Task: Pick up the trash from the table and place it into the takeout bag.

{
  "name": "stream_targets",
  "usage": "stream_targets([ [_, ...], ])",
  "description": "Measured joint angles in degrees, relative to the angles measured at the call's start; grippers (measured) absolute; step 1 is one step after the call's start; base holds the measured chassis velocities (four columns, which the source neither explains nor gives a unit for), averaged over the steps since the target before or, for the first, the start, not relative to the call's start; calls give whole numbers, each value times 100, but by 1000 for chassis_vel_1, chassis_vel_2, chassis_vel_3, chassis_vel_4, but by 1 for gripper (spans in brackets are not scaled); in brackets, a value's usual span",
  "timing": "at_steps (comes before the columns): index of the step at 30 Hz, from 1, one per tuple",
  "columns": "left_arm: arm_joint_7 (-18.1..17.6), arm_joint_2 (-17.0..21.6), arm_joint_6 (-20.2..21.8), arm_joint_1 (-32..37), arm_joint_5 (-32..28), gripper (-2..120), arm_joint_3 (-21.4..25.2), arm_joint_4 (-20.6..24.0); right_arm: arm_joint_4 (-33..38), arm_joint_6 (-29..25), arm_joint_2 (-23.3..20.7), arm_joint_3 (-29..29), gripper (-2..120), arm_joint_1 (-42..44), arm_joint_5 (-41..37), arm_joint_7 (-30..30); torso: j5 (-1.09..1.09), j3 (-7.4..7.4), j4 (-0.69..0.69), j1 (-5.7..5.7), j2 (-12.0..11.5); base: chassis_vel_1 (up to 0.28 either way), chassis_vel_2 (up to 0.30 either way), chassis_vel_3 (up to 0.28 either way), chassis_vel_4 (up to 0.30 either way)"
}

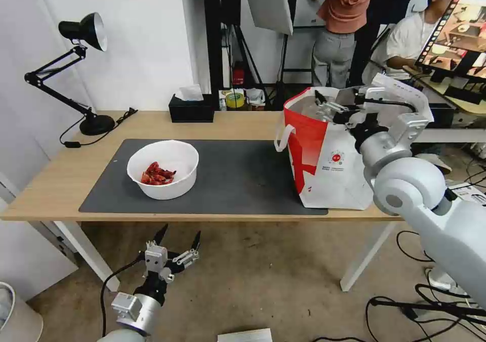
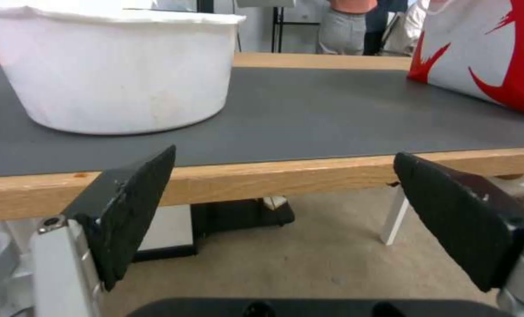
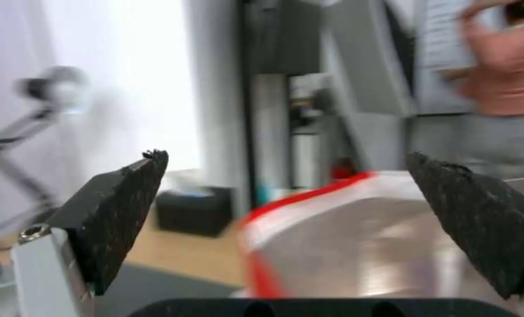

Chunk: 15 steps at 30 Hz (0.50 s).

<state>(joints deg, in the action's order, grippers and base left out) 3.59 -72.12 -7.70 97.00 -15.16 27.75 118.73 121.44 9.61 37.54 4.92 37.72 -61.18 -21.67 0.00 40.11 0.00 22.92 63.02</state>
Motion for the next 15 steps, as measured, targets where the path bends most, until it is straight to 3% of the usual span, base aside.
stream_targets([
  [1, 0, 1, 1, 2, -1, 100, 19, 0, 110, -29, -72, 108, 100, 208, -156, 394, 0, 0, 1, 0, 0, 0, 0, 0, 0],
  [6, -1, 8, 2, 5, -13, 100, 56, 3, 464, -35, -297, 370, 100, 959, -294, 1238, 1, 0, -1, 0, 0, 0, 0, 0, 0],
  [15, 6, -17, 1, 3, -16, 100, 54, 8, 829, -9, -411, 553, 100, 1990, 35, 1671, 0, 0, 1, 0, 1, 0, 0, 0, 0],
])
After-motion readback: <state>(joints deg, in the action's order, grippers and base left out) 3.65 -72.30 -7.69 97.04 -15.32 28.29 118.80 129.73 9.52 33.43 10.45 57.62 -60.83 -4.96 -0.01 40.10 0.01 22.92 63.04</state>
